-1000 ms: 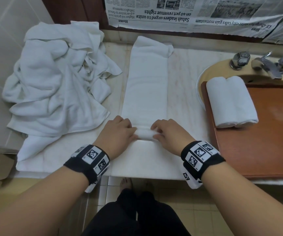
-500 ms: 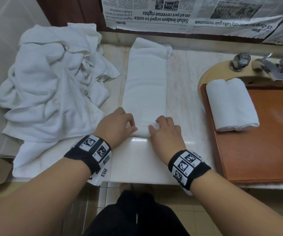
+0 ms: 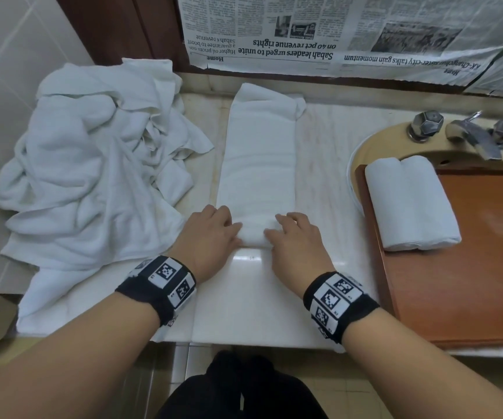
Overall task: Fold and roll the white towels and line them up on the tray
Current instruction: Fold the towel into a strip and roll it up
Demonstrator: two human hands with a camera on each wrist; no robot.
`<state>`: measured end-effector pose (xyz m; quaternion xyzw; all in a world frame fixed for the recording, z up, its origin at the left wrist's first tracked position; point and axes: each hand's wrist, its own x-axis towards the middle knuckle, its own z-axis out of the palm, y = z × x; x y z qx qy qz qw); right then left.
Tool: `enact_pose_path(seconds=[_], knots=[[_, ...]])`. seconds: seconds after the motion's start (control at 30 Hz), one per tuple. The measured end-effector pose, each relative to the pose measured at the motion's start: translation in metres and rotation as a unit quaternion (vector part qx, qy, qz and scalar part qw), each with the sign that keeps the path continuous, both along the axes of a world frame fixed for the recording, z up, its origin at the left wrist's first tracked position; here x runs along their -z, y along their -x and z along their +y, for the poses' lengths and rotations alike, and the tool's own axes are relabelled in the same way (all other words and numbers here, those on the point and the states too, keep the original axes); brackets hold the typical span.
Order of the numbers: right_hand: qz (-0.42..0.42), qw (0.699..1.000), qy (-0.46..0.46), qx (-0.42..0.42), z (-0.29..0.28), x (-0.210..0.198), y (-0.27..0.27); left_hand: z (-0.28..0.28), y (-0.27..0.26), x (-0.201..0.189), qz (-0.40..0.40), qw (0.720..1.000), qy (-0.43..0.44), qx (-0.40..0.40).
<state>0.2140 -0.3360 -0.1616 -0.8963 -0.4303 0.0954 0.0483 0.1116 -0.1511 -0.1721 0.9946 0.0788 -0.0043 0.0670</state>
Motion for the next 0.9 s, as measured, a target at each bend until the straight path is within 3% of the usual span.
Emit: enact_pose_path(seconds=[0.13, 0.23, 0.33, 0.53, 0.77, 0.9], knots=[[-0.073, 0.997, -0.002, 0.025, 0.007, 0.005, 0.006, 0.014, -0.018, -0.016, 0.062, 0.995, 0.075, -0.013], [-0.089, 0.996, -0.024, 0.007, 0.009, 0.005, -0.007, 0.022, -0.025, -0.025, 0.064, 0.987, 0.141, -0.044], [-0.067, 0.997, -0.032, -0.023, 0.012, 0.007, -0.024, 0.021, -0.028, -0.022, 0.057, 0.994, 0.087, -0.041], [-0.013, 0.998, -0.058, -0.02, 0.013, 0.001, -0.039, -0.003, -0.025, -0.002, -0.074, 0.993, 0.017, -0.085], [-0.07, 0.996, -0.057, 0.017, 0.015, 0.009, -0.023, -0.012, -0.028, 0.002, -0.089, 0.989, 0.045, -0.105], [-0.074, 0.997, -0.011, 0.037, 0.021, 0.012, -0.022, -0.009, -0.03, 0.001, -0.05, 0.994, 0.052, -0.08]])
